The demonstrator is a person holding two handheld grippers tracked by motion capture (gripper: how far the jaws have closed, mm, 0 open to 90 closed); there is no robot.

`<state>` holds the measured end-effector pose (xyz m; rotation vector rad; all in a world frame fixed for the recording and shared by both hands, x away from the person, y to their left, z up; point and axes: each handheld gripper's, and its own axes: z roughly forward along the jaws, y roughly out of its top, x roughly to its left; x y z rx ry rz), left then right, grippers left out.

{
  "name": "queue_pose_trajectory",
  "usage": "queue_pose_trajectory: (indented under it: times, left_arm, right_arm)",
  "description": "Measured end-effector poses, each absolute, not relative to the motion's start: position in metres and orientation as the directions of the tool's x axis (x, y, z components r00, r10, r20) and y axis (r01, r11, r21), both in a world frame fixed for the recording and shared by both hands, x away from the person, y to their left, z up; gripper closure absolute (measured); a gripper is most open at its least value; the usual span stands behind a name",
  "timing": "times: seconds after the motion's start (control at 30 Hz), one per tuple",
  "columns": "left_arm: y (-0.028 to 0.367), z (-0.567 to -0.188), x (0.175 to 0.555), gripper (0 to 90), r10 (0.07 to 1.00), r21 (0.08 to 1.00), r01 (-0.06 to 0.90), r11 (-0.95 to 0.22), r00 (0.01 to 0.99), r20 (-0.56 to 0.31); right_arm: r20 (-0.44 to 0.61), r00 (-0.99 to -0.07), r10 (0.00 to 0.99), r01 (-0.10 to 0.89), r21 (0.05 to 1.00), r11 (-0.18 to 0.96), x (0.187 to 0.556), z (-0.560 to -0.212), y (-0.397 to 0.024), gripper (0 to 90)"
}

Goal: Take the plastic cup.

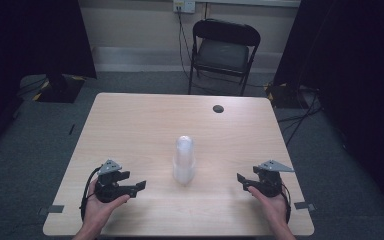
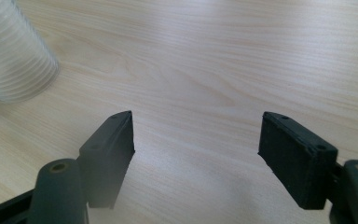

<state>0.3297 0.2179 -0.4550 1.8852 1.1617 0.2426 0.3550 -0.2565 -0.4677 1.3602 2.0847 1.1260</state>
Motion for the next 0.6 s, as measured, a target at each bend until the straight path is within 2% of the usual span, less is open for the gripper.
queue_pose_trajectory:
  times: [0.23,0.27,0.43,0.6]
  left_arm:
    - [0.214,-0.453,0.334,22.8,0.788,0.76,0.629,-0.167,0.548,-0.28]
    - [0.214,-0.451,0.333,21.3,0.764,0.77,0.614,-0.175,0.578,-0.287]
    - [0.206,-0.442,0.329,18.7,0.756,0.789,0.59,-0.171,0.593,-0.279]
    - [0.196,-0.435,0.325,21.3,0.736,0.798,0.565,-0.208,0.628,-0.253]
  right_arm:
    - [0.121,-0.459,0.88,0.571,0.799,0.188,0.355,-0.468,-0.252,26.6]
    - [0.128,-0.464,0.877,0.578,0.794,0.19,0.356,-0.469,-0.25,26.6]
    - [0.139,-0.487,0.862,0.58,0.789,0.201,0.357,-0.472,-0.245,26.2]
    - [0.147,-0.514,0.845,0.57,0.795,0.208,0.353,-0.47,-0.241,24.4]
